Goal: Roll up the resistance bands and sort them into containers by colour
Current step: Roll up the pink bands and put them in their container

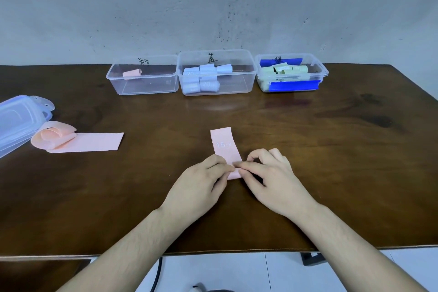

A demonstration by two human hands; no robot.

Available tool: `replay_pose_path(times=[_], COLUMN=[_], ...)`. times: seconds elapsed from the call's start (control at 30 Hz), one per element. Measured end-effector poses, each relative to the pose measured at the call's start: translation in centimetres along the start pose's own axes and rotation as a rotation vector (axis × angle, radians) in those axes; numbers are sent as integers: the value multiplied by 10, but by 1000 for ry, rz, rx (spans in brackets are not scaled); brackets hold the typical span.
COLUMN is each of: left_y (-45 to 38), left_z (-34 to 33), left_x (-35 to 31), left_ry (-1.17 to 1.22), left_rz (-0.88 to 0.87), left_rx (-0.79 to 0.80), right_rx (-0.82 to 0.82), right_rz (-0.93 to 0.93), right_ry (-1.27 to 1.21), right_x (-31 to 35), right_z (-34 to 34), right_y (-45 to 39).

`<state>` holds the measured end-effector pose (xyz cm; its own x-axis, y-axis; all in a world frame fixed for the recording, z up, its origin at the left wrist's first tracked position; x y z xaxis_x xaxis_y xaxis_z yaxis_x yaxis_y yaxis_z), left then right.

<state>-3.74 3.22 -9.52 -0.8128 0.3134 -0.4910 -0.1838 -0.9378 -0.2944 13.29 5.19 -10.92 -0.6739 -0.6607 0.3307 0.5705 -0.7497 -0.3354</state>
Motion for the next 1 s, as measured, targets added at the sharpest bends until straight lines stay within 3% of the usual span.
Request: replay_pose_path(times=[0.3, 0.63, 1.0], left_y=[-5, -9, -18], left_z=[-2, -5, -1], left_x=[4, 7, 8], left_ry=[-72, -87, -60], left_rz=[-8, -28, 25], left_rx=[4, -49, -61], right_rx=[-48, -16, -84], right_rz=[99, 77, 139], right_ry=[-84, -86, -49], right_x=[3, -7, -11], right_z=[8, 4, 6], right_y=[-5, -16, -19])
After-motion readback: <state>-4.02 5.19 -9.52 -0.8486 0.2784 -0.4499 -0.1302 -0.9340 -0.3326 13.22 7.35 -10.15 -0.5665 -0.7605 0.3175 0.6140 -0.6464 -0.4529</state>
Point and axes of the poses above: each hand's wrist, its own y-axis away from the middle knuckle, its own z-axis out of the back of the hand, x = y × z, the point moved 5 cm from there along -y, towards the middle knuckle, and after that the axes turned 14 degrees about z, right-handed, at the moved point
